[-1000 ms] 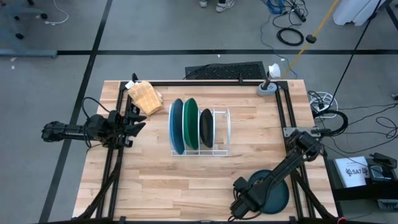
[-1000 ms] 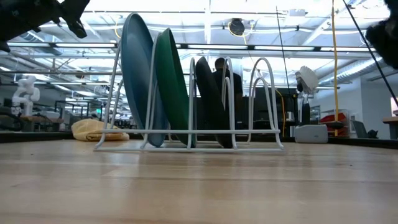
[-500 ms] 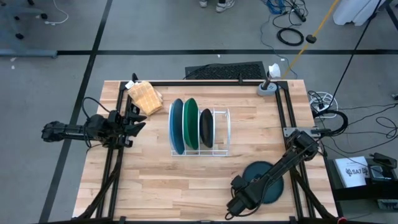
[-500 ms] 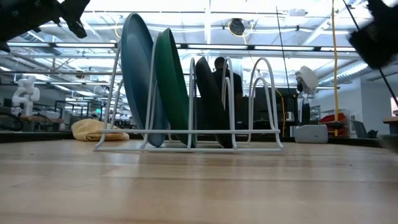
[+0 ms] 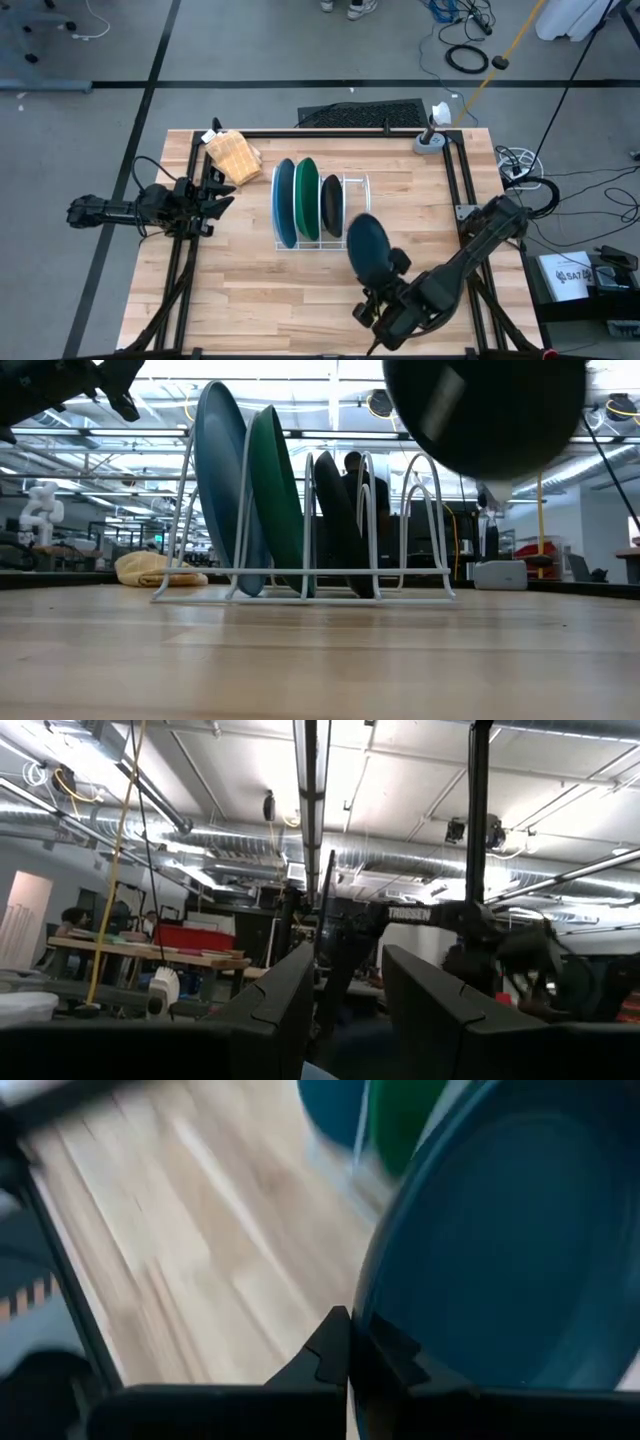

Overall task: Sort dishes
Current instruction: Put the dark blue plate in the dishwasher rack

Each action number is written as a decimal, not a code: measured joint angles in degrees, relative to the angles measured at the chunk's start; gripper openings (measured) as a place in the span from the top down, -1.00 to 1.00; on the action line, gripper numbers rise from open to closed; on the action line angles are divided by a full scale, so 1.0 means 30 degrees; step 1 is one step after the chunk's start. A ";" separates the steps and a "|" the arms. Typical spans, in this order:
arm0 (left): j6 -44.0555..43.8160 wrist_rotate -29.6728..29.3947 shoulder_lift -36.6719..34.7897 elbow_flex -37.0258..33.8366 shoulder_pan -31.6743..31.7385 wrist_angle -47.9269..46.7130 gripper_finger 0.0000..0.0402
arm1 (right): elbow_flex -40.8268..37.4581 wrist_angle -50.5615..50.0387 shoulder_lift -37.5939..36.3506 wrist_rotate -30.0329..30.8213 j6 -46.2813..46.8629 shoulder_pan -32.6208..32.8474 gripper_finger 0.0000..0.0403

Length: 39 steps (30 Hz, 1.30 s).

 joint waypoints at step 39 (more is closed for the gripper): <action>0.0094 -0.0364 0.0000 0.0000 -0.0004 -0.0051 0.34 | -0.6517 1.7829 -0.4668 0.2270 -1.7019 -0.3792 1.00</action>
